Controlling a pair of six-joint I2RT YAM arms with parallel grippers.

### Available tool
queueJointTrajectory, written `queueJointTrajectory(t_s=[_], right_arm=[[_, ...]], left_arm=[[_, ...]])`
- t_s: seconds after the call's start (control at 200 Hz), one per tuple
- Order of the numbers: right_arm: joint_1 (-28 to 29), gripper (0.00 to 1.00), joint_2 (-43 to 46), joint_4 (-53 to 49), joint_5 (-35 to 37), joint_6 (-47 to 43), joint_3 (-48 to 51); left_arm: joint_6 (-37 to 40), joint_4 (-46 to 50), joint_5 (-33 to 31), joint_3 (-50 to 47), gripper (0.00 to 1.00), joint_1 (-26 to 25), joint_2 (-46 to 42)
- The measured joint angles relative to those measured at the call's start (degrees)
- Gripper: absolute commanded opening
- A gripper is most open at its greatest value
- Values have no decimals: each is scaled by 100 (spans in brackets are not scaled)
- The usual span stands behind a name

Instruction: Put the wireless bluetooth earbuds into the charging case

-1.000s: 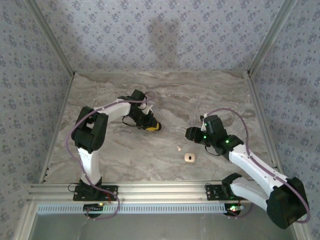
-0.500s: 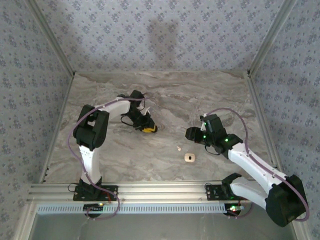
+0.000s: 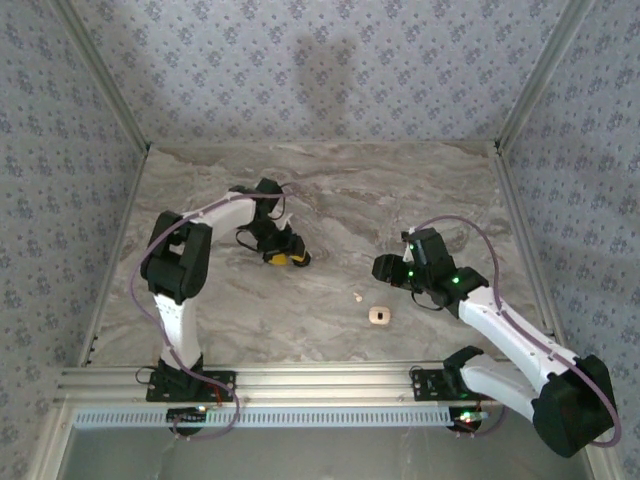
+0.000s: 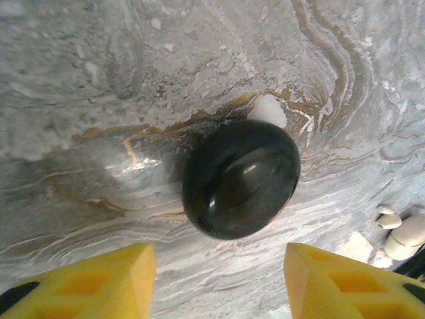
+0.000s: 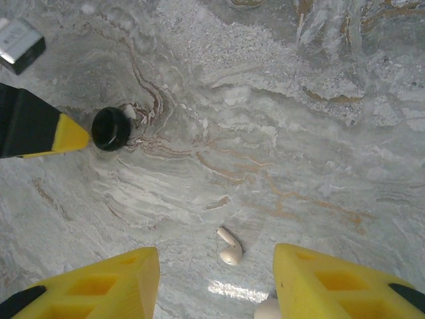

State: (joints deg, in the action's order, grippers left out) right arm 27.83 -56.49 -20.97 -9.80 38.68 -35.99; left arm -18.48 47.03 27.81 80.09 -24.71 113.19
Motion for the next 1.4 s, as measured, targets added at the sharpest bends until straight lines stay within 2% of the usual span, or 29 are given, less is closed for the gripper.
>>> queueJointTrajectory(t_s=[0.19, 0.43, 0.74, 1.004, 1.399], right_arm=[[4, 52, -2, -225, 0, 17, -142], [17, 53, -203, -664, -2, 11, -457], [175, 53, -990, -1600, 44, -188, -1132], [426, 57, -1615, -2647, 280, -466, -1556], [962, 67, -2514, -3543, 450, -459, -1602]], left_arm=[[22, 42, -417, -201, 62, 39, -562], [-17, -98, -997, -756, 64, 61, -1773], [-507, -1001, -1589, -2177, 69, 61, -3296], [-973, -1663, -1720, -3101, 69, 63, -3652], [-1202, -2164, -1805, -3641, 69, 72, -3891]])
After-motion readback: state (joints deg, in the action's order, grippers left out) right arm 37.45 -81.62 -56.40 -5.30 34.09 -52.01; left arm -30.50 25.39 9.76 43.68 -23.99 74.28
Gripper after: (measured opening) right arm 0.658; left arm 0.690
